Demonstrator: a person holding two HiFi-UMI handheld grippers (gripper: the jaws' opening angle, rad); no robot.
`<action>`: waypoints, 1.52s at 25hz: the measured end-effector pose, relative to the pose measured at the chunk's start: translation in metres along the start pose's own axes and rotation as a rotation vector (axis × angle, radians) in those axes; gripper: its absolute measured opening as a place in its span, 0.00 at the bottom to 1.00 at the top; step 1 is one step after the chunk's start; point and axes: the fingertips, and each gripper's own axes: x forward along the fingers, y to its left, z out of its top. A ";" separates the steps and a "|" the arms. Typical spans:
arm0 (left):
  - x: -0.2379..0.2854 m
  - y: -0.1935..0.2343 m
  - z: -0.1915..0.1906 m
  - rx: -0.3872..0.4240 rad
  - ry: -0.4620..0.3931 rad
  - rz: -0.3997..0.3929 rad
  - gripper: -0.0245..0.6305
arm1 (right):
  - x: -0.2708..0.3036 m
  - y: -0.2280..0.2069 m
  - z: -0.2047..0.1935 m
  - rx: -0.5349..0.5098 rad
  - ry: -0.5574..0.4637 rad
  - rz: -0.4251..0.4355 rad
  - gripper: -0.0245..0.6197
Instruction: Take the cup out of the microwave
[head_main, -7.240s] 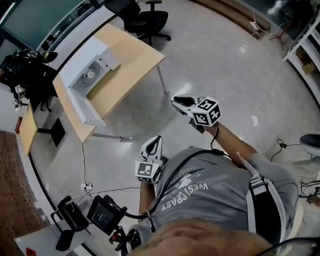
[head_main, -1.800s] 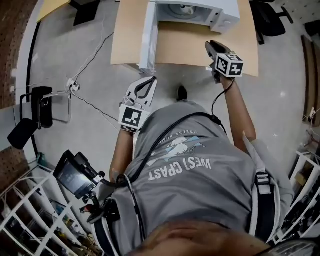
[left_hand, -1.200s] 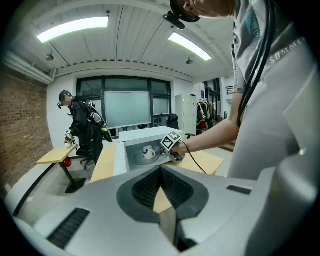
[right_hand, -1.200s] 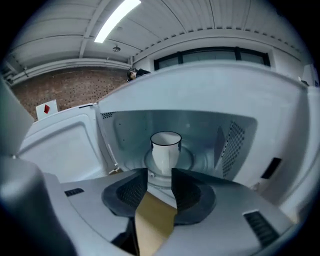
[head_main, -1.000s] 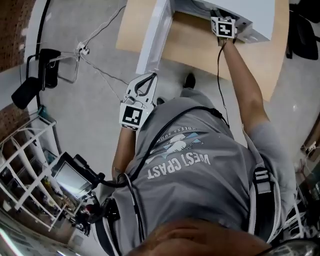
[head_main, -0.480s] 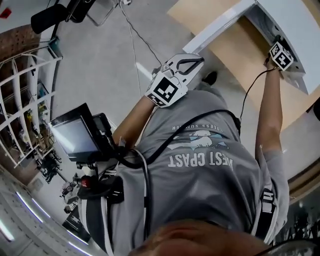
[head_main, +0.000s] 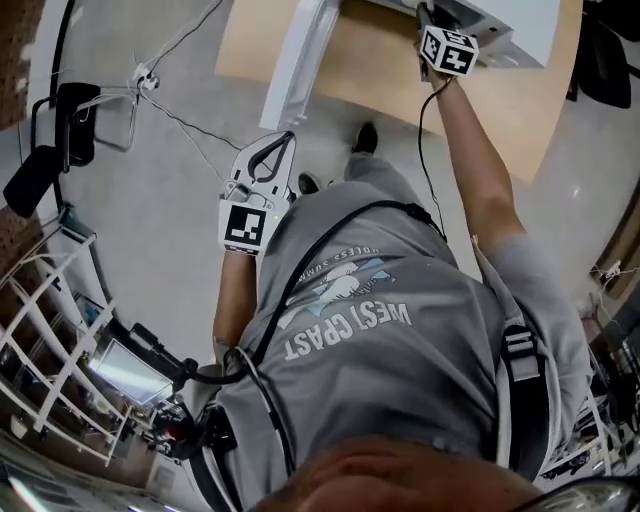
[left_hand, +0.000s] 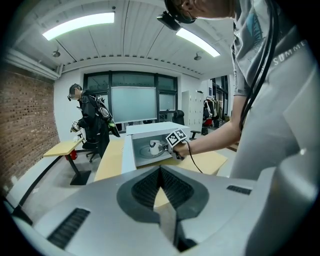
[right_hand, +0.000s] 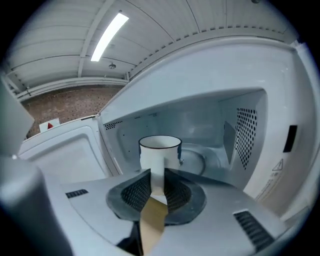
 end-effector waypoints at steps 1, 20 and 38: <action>-0.001 -0.002 0.001 0.001 -0.004 -0.006 0.10 | -0.008 0.002 0.004 -0.004 -0.011 -0.001 0.14; -0.090 -0.020 -0.018 0.100 -0.169 -0.151 0.10 | -0.207 0.082 -0.001 0.008 -0.131 -0.054 0.14; -0.189 -0.103 -0.074 0.234 -0.338 -0.486 0.10 | -0.507 0.208 -0.019 -0.016 -0.328 -0.119 0.14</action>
